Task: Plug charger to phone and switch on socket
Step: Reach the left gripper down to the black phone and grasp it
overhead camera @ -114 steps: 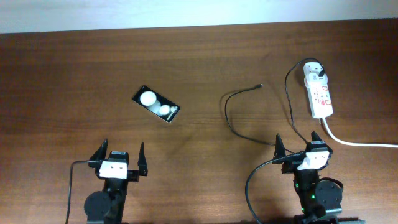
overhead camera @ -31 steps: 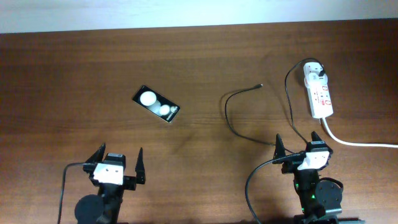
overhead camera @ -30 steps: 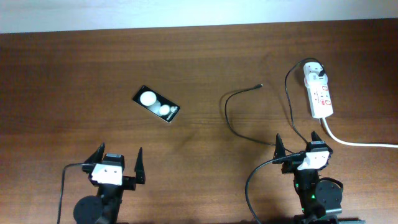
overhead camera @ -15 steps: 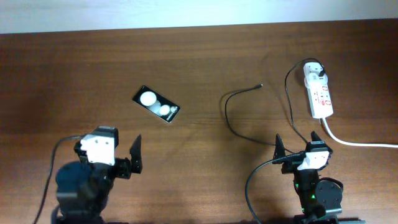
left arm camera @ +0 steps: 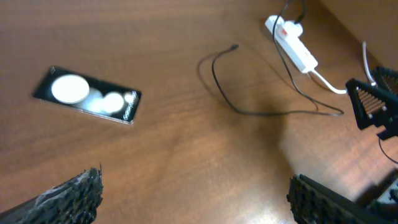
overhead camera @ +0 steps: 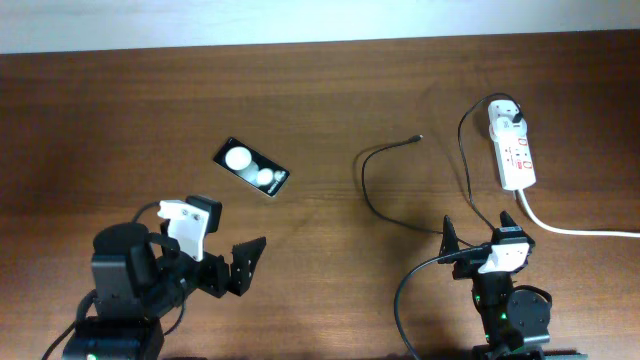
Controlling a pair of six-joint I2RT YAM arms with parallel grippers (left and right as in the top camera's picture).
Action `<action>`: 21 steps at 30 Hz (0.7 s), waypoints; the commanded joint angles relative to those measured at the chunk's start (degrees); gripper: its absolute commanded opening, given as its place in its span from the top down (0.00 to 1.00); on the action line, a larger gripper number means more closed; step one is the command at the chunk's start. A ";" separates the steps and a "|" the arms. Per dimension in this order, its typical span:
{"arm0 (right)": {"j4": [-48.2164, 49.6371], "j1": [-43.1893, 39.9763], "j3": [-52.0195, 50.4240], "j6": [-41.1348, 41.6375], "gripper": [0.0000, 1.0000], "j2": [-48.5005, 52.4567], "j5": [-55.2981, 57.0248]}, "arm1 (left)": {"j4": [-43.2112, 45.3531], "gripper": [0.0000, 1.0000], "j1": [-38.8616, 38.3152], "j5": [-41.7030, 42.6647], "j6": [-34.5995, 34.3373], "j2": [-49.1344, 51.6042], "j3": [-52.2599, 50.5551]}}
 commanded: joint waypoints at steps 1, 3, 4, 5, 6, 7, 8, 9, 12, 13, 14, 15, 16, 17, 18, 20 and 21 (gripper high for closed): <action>-0.24 0.31 -0.42 -0.15 0.01 -0.37 -0.26 | -1.81 0.01 0.35 1.25 -0.33 0.04 1.16; -0.26 0.31 -0.42 -0.15 0.01 -0.33 -0.26 | -1.36 0.01 0.35 1.22 -1.36 0.11 1.16; -0.26 0.31 -0.42 -0.15 0.01 -0.33 -0.26 | -1.27 0.01 0.35 1.20 -3.65 0.26 1.16; -0.26 0.31 -0.42 -0.15 0.01 -0.33 -0.26 | -0.81 0.01 0.35 0.70 -6.25 0.48 1.18; -0.26 0.31 -0.42 -0.15 0.01 -0.31 -0.26 | -0.17 0.01 0.35 -1.18 -9.40 0.81 1.18; -0.26 0.31 -0.42 -0.15 0.01 -0.33 -0.26 | 0.37 0.01 0.35 -3.87 -13.09 1.22 1.25; -0.26 0.31 -0.42 -0.15 0.01 -0.33 -0.26 | 0.74 0.01 0.35 -7.32 -18.84 2.10 1.79; -0.26 0.31 -0.42 -0.15 0.01 -0.31 -0.26 | 0.74 0.01 0.35 -9.33 -21.68 3.06 2.62; -0.26 0.31 -0.42 -0.15 0.01 -0.33 -0.26 | 0.59 0.01 0.33 -14.69 -26.36 8.59 7.85; -0.26 0.31 -0.42 -0.15 0.01 -0.33 -0.26 | 0.39 0.01 0.33 -16.20 -27.69 10.95 9.79; -0.26 0.31 -0.42 -0.17 0.01 -0.33 -0.26 | -0.26 0.01 0.33 -17.73 -29.33 13.73 11.93; -0.26 0.31 -0.42 -0.15 0.01 -0.33 -0.26 | -0.72 0.01 0.33 -18.53 -30.34 16.22 13.81; -0.26 0.31 -0.42 -0.15 0.01 -0.33 -0.26 | -1.09 0.01 0.33 -18.60 -30.34 20.81 17.44; -0.26 0.31 -0.42 -0.15 0.01 -0.31 -0.26 | -1.64 0.01 0.33 -19.10 -30.84 24.00 19.85; -0.26 0.31 -0.42 -0.15 0.01 -0.33 -0.26 | -2.69 0.01 0.31 -20.33 -32.37 26.80 22.23; -0.26 0.31 -0.42 -0.15 0.01 -0.33 -0.26 | -5.55 0.01 -0.72 -23.50 -35.71 35.32 29.90; -0.26 0.31 -0.42 -0.15 0.01 -0.33 -0.26 | -6.32 0.01 -1.22 -24.50 -37.16 37.27 31.76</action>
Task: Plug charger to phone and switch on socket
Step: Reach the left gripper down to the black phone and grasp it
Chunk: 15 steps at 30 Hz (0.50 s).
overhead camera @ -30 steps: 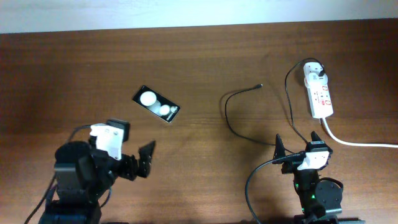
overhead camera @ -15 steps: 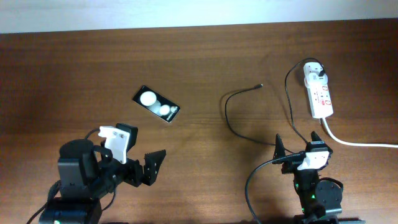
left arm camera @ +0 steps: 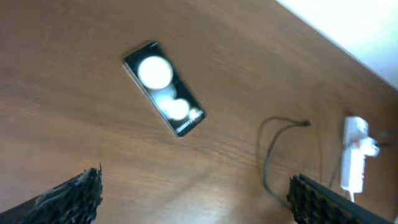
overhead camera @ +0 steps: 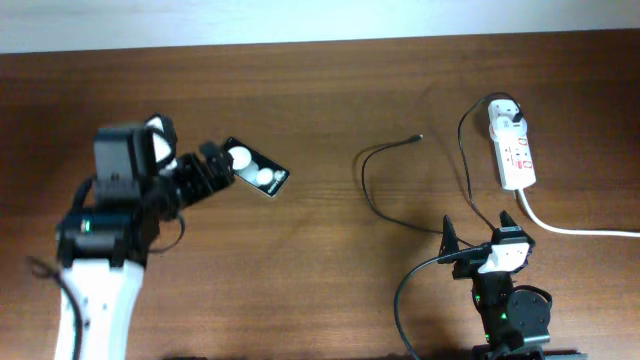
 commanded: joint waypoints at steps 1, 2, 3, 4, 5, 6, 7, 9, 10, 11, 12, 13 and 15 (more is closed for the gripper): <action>-0.24 0.31 -0.42 -0.15 0.01 -0.31 -0.11 | -2.29 0.01 -2.05 -6.10 -7.78 9.60 10.27; -0.24 0.31 -0.42 -0.15 0.01 -0.28 -0.13 | -2.95 0.01 -2.95 -6.38 -9.16 12.04 12.96; -0.24 0.31 -0.42 -0.15 0.01 -0.31 -0.13 | -3.58 0.01 -4.26 -6.88 -10.23 15.45 16.79; -0.24 0.31 -0.42 -0.15 0.01 -0.31 -0.13 | -5.11 0.01 -5.62 -9.46 -12.00 18.47 20.61; -0.24 0.31 -0.42 -0.15 0.01 -0.28 -0.13 | -5.88 0.01 -6.36 -11.13 -12.79 20.02 22.49; -0.24 0.31 -0.42 -0.15 0.01 -0.31 -0.11 | -6.93 0.01 -7.63 -13.07 -13.84 22.73 25.75; -0.24 0.31 -0.42 -0.15 0.01 -0.31 -0.13 | -7.34 0.01 -8.70 -13.94 -14.82 25.62 28.65; -0.24 0.31 -0.42 -0.15 0.01 -0.28 -0.13 | -7.28 0.01 -9.33 -14.51 -16.00 27.93 30.16; -0.24 0.31 -0.42 -0.15 0.01 -0.31 -0.13 | -7.26 0.01 -9.55 -14.73 -16.35 29.73 30.32; -0.24 0.31 -0.42 -0.15 0.01 -0.31 -0.13 | -7.06 0.01 -9.55 -14.73 -16.35 30.99 30.32; -0.24 0.31 -0.42 -0.15 0.01 -0.31 -0.13 | -6.80 0.01 -9.55 -14.71 -16.35 31.78 30.32; -0.24 0.31 -0.42 -0.15 0.01 -0.31 -0.13 | -6.62 0.01 -9.55 -14.71 -16.35 32.37 30.32; -0.24 0.31 -0.42 -0.15 0.01 -0.31 -0.13 | -6.91 0.01 -9.51 -15.15 -16.28 34.03 30.29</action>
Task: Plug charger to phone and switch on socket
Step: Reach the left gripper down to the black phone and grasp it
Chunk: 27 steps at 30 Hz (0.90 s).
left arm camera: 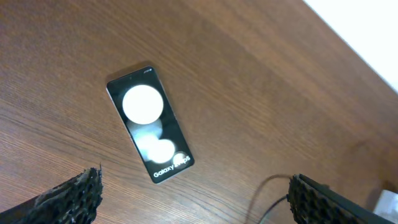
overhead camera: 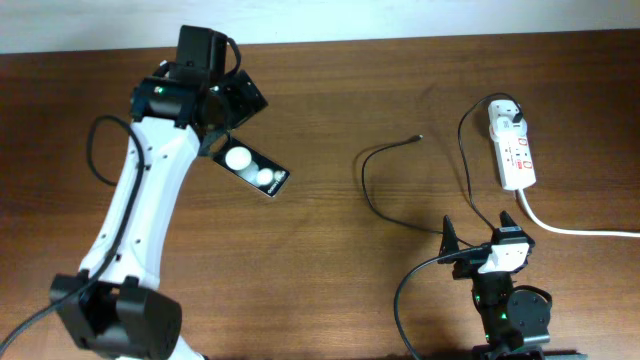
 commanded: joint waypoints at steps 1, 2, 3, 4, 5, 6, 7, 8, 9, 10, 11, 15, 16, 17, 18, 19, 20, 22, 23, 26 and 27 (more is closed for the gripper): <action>-0.26 0.31 -0.42 -0.13 0.01 -0.31 -0.13 | -0.07 0.01 0.00 -3.30 -0.90 2.47 1.14; -0.26 0.31 -0.42 -0.13 0.01 -0.31 -0.11 | 0.11 0.01 0.00 -3.28 -0.90 2.86 1.14; -0.26 0.31 -0.42 -0.13 0.01 -0.33 -0.13 | 0.13 0.01 -0.07 -3.02 -0.94 3.91 1.14; -0.26 0.31 -0.42 -0.13 0.01 -0.31 -0.13 | 0.13 0.01 -0.11 -2.34 -1.33 4.76 1.14; -0.26 0.31 -0.42 -0.13 0.01 -0.31 -0.13 | 0.09 0.01 -0.20 -1.29 -2.47 5.73 1.14; -0.26 0.31 -0.42 -0.13 0.01 -0.33 -0.13 | -0.17 0.01 -0.28 0.61 -4.66 7.30 1.14; -0.26 0.31 -0.42 -0.13 0.01 -0.33 -0.13 | -1.14 0.01 -0.28 1.18 -8.66 8.70 1.14; -0.26 0.31 -0.42 -0.13 0.01 -0.33 -0.13 | -2.23 0.01 -0.26 1.31 -13.33 10.16 1.14; -0.26 0.31 -0.42 -0.13 0.01 -0.33 -0.13 | -3.32 0.01 -0.28 1.40 -18.40 12.22 1.14; -0.26 0.31 -0.42 -0.13 0.01 -0.33 -0.13 | -3.45 0.01 -0.28 1.64 -19.93 13.49 1.14; -0.26 0.31 -0.42 -0.13 0.01 -0.31 -0.13 | -3.32 0.01 -0.28 2.08 -20.70 14.71 1.14; -0.26 0.31 -0.42 -0.13 0.01 -0.33 -0.13 | -2.32 0.01 -0.28 2.64 -22.23 20.02 1.14; -0.26 0.31 -0.42 -0.13 0.01 -0.31 -0.13 | -2.36 0.01 -0.28 2.80 -22.82 21.14 1.14; -0.26 0.31 -0.42 -0.13 0.01 -0.33 -0.13 | -2.34 0.01 -0.28 2.82 -22.82 22.73 1.14; -0.26 0.31 -0.42 -0.13 0.01 -0.33 -0.13 | -2.34 0.01 -0.28 2.80 -22.82 23.56 1.14; -0.26 0.31 -0.42 -0.13 0.01 -0.31 -0.13 | -2.27 0.01 -0.26 2.80 -22.82 24.35 1.14; -0.26 0.31 -0.42 -0.13 0.01 -0.33 -0.13 | -1.95 0.01 -0.15 2.80 -22.84 24.81 1.14; -0.26 0.31 -0.42 -0.13 0.01 -0.33 -0.13 | -1.09 0.01 -0.15 2.75 -23.02 25.00 1.14; -0.26 0.31 -0.42 -0.13 0.01 -0.31 -0.13 | -0.76 0.01 -0.15 2.75 -23.02 25.16 1.14; -0.26 0.31 -0.42 -0.13 0.01 -0.33 -0.13 | 0.24 0.01 -0.15 2.58 -23.02 26.43 1.14; -0.26 0.31 -0.42 -0.13 0.01 -0.31 -0.13 | 0.52 0.01 -0.11 2.62 -22.99 27.06 1.14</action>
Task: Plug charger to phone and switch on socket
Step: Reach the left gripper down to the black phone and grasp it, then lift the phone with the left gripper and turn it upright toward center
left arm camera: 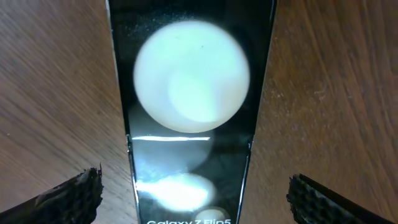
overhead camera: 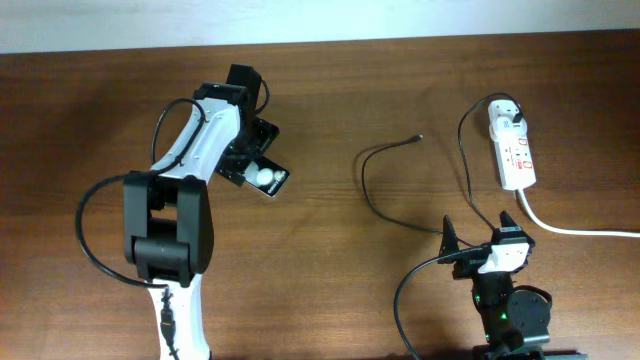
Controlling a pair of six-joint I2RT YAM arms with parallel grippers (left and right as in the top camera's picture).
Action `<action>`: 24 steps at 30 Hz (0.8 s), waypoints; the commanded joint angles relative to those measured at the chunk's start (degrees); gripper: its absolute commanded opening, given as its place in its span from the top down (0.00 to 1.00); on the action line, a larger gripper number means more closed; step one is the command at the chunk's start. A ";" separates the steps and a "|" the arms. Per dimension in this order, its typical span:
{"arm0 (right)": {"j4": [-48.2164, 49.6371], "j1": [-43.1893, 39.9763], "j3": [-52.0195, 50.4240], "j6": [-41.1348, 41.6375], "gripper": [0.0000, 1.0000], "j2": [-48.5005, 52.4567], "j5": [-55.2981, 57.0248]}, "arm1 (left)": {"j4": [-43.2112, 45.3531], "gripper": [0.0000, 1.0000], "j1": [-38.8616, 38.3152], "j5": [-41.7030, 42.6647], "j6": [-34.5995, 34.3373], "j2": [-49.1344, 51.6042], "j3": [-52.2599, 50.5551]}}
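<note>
The black flip phone (left arm camera: 189, 124) lies flat on the wooden table and fills the left wrist view, with lamp glare on its glossy face. My left gripper (left arm camera: 193, 208) is open and hangs close over it, one fingertip (left arm camera: 68, 199) on each side of the phone, not touching. In the overhead view the left gripper (overhead camera: 248, 152) covers most of the phone (overhead camera: 268, 179). The black charger cable (overhead camera: 366, 186) ends in a free tip (overhead camera: 418, 138). The white power strip (overhead camera: 513, 150) lies at the far right. My right gripper (overhead camera: 478, 232) is open near the front edge.
A black plug (overhead camera: 512, 115) sits in the strip's far end, and the strip's white lead (overhead camera: 570, 229) runs off the right edge. The cable loops between the strip and my right arm. Bare wood lies between the phone and the cable tip.
My left gripper was higher up, with the whole phone and bare table in its view. Now it is low over the phone, fingers still open on both sides. Nothing else has moved.
My left arm was first folded at the front left, gripper open. Then it was stretched out to the left of the phone, then high behind it looking down. Now it hangs low over the phone. Phone, cable, strip and right arm have stayed put.
</note>
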 commanded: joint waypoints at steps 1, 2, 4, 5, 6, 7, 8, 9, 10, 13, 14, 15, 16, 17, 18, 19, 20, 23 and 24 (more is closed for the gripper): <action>-0.26 0.31 -0.42 -0.15 0.01 -0.33 -0.13 | 0.55 0.01 0.13 0.04 -0.70 3.10 0.90; -0.26 0.31 -0.42 -0.15 0.01 -0.31 -0.13 | 0.55 0.01 0.28 0.07 -0.68 3.41 0.90; -0.26 0.31 -0.42 -0.15 0.01 -0.31 -0.13 | 0.55 0.01 0.83 0.07 -0.68 4.09 0.90; -0.26 0.31 -0.42 -0.15 0.01 -0.31 -0.13 | 0.55 0.01 1.18 0.07 -0.68 4.11 0.90; -0.26 0.31 -0.42 -0.15 0.01 -0.33 -0.13 | 0.55 0.01 1.49 0.07 -0.68 4.11 0.90; -0.26 0.31 -0.42 -0.15 0.01 -0.31 -0.13 | 0.52 0.01 1.60 0.04 -0.68 4.11 0.90; -0.26 0.31 -0.42 -0.15 0.01 -0.33 -0.13 | 0.52 0.01 1.57 0.02 -0.68 4.15 0.90; -0.26 0.31 -0.42 -0.15 0.01 -0.31 -0.13 | 0.52 0.01 1.57 0.02 -0.70 4.22 0.90; -0.26 0.31 -0.42 -0.15 0.02 -0.33 -0.13 | 0.55 0.01 1.57 0.04 -0.68 4.22 0.90; -0.26 0.31 -0.42 -0.15 0.01 -0.31 -0.13 | 0.52 0.01 1.36 0.07 -0.68 4.26 0.90; -0.26 0.31 -0.42 -0.15 0.01 -0.31 -0.13 | 0.52 0.00 1.27 0.07 -0.68 4.26 0.87; -0.26 0.31 -0.42 -0.15 0.01 -0.33 -0.13 | 0.50 0.01 1.18 0.02 -0.66 4.26 0.87; -0.26 0.31 -0.42 -0.15 0.01 -0.33 -0.13 | 0.44 0.04 1.11 0.02 -0.61 4.26 0.81; -0.26 0.31 -0.42 -0.15 0.01 -0.31 -0.13 | 0.28 0.07 1.07 0.02 -0.61 4.37 0.59; -0.26 0.31 -0.42 -0.15 0.01 -0.33 -0.13 | 0.33 0.07 1.07 0.02 -0.46 4.39 0.31; -0.26 0.31 -0.42 -0.15 0.01 -0.33 -0.13 | 0.39 0.08 1.07 0.02 -0.46 4.42 -0.20; -0.26 0.31 -0.42 -0.15 0.01 -0.33 -0.13 | 0.55 0.09 1.07 0.07 -0.46 4.70 -0.76; -0.26 0.31 -0.42 -0.15 0.01 -0.31 -0.13 | 0.52 0.13 1.07 1.44 -0.24 6.73 -0.94; -0.26 0.31 -0.42 -0.15 0.01 -0.31 -0.13 | 0.55 0.16 1.07 2.27 -0.24 7.10 -0.94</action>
